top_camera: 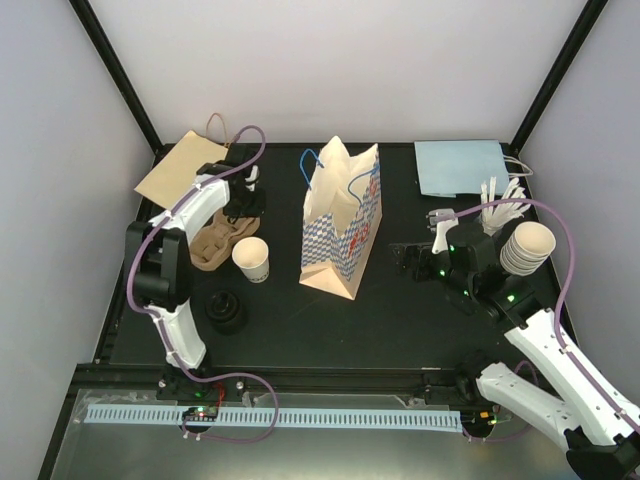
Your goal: Pack the takeout coffee
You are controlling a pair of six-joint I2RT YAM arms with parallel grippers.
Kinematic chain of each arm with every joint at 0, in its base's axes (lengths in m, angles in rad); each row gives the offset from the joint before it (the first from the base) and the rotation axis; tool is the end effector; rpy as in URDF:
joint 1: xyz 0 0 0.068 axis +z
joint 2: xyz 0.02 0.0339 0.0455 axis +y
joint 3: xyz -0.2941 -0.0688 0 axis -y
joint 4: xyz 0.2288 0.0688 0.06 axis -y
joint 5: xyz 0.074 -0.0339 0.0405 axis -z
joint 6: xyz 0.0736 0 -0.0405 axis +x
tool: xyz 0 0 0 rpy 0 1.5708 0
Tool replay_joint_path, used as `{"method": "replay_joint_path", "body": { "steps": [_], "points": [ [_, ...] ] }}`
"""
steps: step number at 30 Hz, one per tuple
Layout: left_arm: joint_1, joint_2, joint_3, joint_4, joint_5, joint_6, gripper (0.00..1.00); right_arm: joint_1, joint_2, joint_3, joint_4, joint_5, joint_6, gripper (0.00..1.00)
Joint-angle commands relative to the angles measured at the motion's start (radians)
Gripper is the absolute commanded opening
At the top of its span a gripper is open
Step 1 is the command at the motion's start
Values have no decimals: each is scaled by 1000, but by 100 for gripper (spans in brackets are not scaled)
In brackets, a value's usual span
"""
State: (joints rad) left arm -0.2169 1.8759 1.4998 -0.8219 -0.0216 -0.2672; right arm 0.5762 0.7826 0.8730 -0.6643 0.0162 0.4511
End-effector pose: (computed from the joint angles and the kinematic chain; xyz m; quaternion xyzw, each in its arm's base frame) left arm 0.3880 -0.0839 0.2283 -0.0267 0.9823 -0.0341 0.1824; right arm 0.1330 0.0850 0.3212 -0.0510 0.8768 0.2287 0.4199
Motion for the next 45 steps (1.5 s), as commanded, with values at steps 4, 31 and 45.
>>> {"method": "replay_joint_path", "body": {
  "steps": [4, 31, 45],
  "points": [
    [-6, -99, -9, -1, -11, -8, 11, -4, 13, 14, 36, -16, 0, 100],
    [-8, -442, -22, -105, -28, -12, 8, -4, 27, 31, 45, -17, -18, 100],
    [-89, -792, 2, -184, 234, 0, 8, -4, 31, 0, 84, -35, -8, 100]
  ]
}}
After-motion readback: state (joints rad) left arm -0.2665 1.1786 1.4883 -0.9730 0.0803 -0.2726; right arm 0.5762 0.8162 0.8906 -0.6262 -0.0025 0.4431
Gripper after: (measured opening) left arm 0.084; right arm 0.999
